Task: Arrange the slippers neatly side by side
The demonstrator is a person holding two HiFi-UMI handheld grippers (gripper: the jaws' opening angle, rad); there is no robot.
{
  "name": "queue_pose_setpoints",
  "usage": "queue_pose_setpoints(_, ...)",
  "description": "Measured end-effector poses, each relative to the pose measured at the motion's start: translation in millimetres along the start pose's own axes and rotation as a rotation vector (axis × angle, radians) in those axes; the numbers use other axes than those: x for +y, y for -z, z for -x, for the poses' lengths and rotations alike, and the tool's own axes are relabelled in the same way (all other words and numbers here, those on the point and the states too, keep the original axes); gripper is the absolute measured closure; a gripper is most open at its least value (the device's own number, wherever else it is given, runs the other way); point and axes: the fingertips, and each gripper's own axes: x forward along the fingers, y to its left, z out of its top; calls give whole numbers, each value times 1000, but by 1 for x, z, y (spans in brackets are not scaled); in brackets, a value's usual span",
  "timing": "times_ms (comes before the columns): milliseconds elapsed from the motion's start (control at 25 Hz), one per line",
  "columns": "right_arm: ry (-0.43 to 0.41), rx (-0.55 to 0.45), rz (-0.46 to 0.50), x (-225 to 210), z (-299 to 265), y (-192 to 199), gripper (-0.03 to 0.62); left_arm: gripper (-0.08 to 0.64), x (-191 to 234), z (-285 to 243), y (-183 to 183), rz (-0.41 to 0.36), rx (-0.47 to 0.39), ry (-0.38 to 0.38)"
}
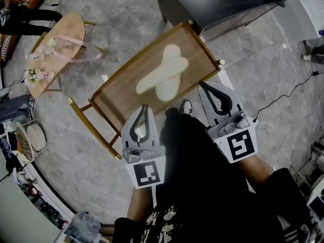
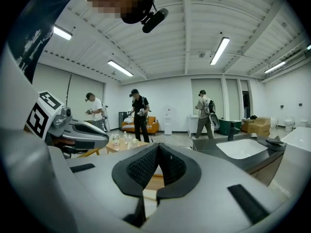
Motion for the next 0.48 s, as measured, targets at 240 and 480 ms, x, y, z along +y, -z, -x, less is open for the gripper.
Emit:
queue_pose_setpoints(240,12,63,-22,-3,-7,29,594,468,-21,-26,37,-35,81,108)
queue_pose_setpoints(480,36,139,-23,-10,-4,64,594,425,-41,-57,85,-155,219,192)
